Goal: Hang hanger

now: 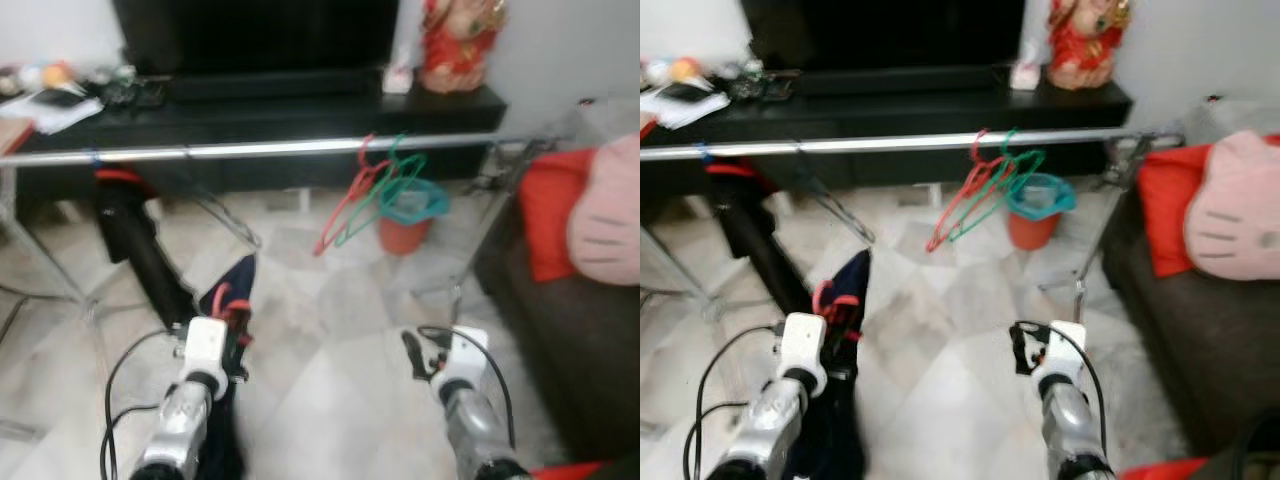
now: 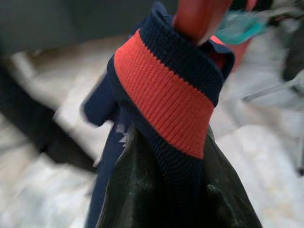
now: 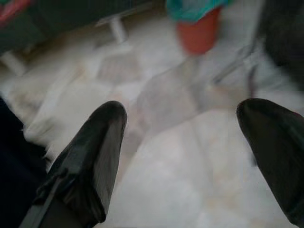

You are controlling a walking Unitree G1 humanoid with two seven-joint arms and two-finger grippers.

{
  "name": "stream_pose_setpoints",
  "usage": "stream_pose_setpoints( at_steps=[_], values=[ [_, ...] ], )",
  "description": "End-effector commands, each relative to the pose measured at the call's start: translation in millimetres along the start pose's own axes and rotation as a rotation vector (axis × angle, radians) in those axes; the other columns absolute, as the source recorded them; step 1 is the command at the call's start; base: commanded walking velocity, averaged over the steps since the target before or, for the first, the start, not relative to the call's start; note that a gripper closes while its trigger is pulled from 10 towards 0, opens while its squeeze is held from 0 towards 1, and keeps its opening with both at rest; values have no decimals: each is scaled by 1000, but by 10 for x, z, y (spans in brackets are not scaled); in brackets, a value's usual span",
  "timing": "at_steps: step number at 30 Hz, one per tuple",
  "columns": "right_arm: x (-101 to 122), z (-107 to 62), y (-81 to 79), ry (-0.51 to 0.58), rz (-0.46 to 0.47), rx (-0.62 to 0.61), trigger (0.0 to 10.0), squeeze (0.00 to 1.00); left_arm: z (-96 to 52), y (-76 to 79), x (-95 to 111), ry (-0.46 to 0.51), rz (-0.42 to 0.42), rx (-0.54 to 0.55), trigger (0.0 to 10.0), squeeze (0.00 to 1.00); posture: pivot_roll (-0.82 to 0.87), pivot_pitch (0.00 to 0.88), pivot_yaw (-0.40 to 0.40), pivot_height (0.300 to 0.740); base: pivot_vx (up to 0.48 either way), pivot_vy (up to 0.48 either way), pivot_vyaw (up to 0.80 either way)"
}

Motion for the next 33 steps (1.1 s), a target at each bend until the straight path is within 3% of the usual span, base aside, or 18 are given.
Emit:
stream_pose_setpoints(
  at_steps=[1,17,26,33],
  values=[
    [-22,13,-129,-12,12,32,10000,0,8,-89,81,34,23,15,10000,0,-51,0,4,740,405,0,-744],
    [-63,-2,-147,-23,6,31,10000,0,1,-53,65,31,20,22,10000,0,-46,0,4,740,394,0,-53],
    [-115,-20,-136,-52,-25,44,10000,0,10,-100,57,19,9,82,10000,0,-48,0,1,740,153,0,0],
    [-187,-49,-123,-82,-17,54,10000,0,-8,-91,30,15,6,87,10000,0,-48,0,1,740,37,0,542]
  ],
)
Point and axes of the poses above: a point about 5 cm out from each wrist's last joint towards the gripper, its own z axis pointing out of the wrist towards the gripper, its own x axis along the axis of the wrist's last joint, y = z × x, the point moved 2 cm from there along z, pointing out of the wrist towards the gripper, and after that the axes turned 4 degrees about -z, right-handed, at the moved point
